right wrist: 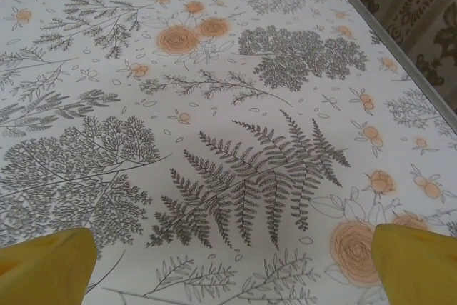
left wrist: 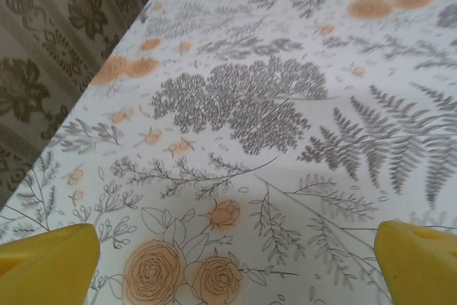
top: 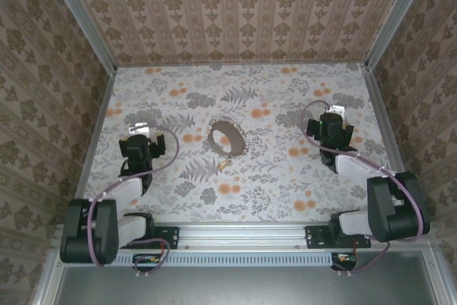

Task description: Put the keys on the keyring

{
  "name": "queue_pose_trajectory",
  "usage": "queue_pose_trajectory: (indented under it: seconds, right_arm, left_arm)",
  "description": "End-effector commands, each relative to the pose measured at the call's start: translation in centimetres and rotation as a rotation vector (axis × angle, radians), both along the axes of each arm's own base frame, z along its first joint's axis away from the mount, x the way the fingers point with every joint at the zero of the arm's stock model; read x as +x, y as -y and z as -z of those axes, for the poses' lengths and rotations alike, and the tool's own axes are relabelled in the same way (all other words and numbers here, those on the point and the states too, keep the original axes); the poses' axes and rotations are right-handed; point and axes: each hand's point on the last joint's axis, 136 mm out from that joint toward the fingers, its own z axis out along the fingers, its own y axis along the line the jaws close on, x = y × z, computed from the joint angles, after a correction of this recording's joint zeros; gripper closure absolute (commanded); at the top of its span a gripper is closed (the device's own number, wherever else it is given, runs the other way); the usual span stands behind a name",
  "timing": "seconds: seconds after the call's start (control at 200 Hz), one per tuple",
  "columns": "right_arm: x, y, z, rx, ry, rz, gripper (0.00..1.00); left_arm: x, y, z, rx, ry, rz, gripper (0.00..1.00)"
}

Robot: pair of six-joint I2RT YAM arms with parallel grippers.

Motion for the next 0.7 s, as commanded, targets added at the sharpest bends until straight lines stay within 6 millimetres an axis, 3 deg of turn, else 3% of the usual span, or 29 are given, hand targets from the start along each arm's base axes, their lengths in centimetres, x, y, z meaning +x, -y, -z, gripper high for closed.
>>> queue_pose_trajectory:
  seconds: [0.0,0.175,0.33,0.695]
  right_arm:
    - [2.0,0.0,-2.0,-0.008,0.217,-0.043,0.00]
    - [3.0,-3.0,0.3,0.014,0.228,-0.249,0.00]
    - [3.3,-2.8,0.4,0.070,0.189,-0.272,0.00]
    - [3.5,-3.1,0.7,0.063,0.173,-0.285,0.00]
  left_arm:
    - [2.6,-0.2,-3.9,-0.037,0.228,0.028,0.00]
    - [4.1,0.1,-0.9,-0.073,0.209,0.083,0.00]
    - [6.4,1.3,-0.4,-0.072,0.115,0.160,0.00]
    - [6.4,1.7,-0.1,-0.064,0.087,0.173,0.00]
